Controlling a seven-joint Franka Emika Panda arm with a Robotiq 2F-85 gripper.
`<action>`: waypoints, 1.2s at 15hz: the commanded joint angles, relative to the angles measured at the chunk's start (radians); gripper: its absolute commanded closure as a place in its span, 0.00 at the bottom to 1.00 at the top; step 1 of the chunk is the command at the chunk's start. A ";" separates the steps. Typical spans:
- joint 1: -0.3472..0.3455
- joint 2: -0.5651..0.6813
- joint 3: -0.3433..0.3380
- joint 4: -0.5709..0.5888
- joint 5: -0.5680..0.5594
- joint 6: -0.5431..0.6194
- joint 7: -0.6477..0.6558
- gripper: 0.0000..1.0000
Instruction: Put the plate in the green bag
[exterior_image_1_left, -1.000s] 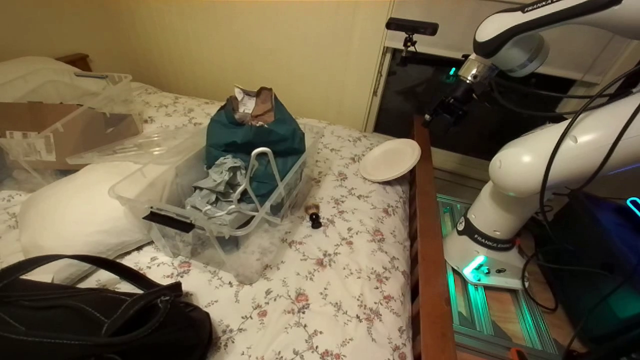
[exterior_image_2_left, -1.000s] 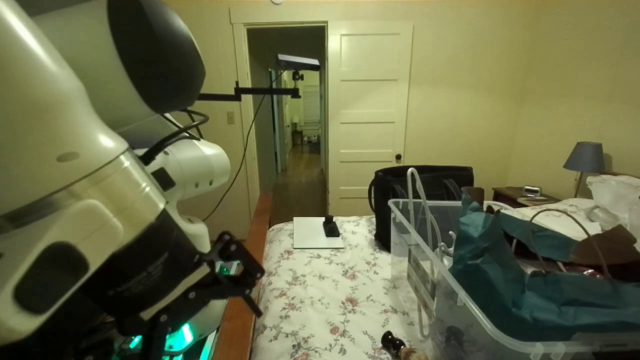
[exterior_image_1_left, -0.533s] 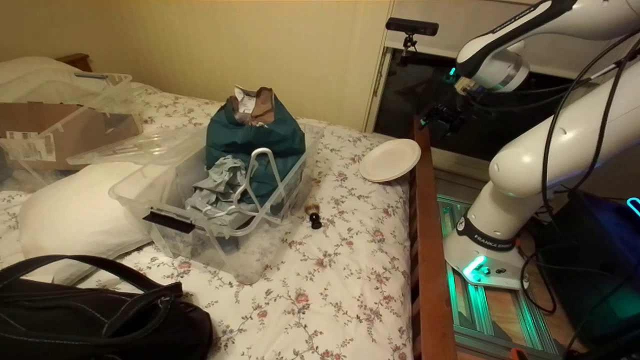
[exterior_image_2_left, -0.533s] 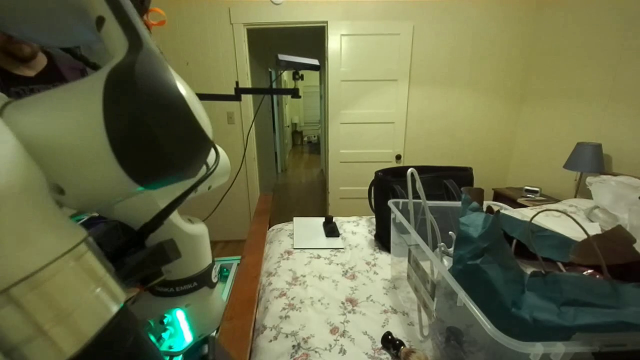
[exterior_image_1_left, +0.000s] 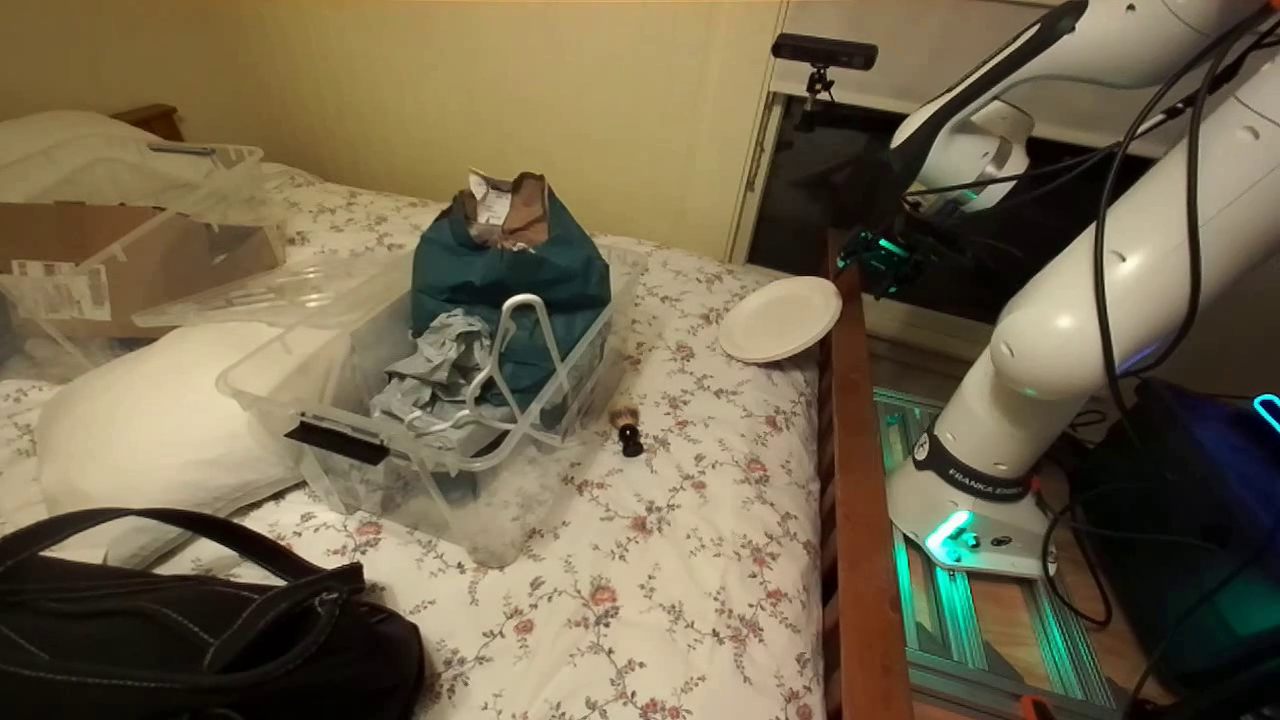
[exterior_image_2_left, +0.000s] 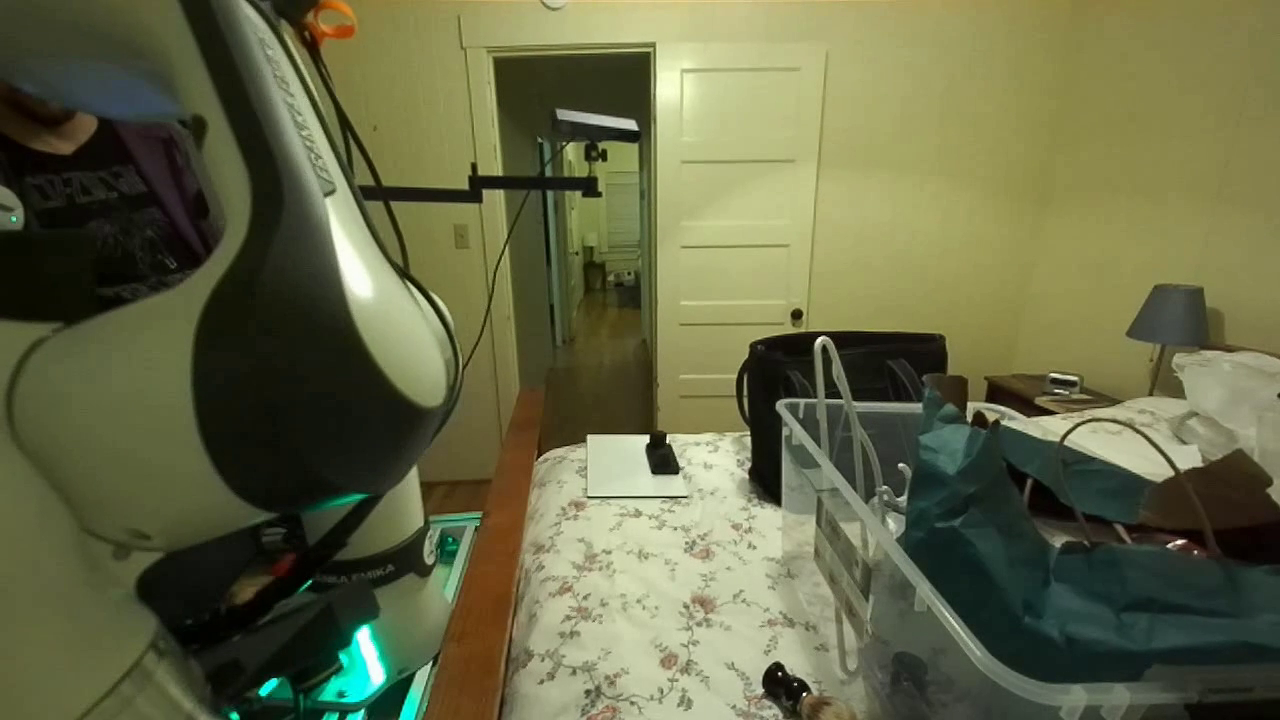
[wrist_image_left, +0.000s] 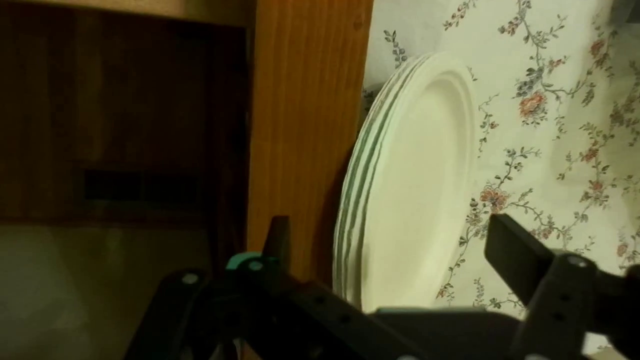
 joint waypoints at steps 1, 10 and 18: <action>0.096 0.091 -0.066 0.031 0.141 0.048 -0.076 0.00; 0.223 0.242 -0.134 0.108 0.446 0.043 -0.292 0.00; 0.177 0.423 -0.063 0.183 0.736 -0.003 -0.533 0.14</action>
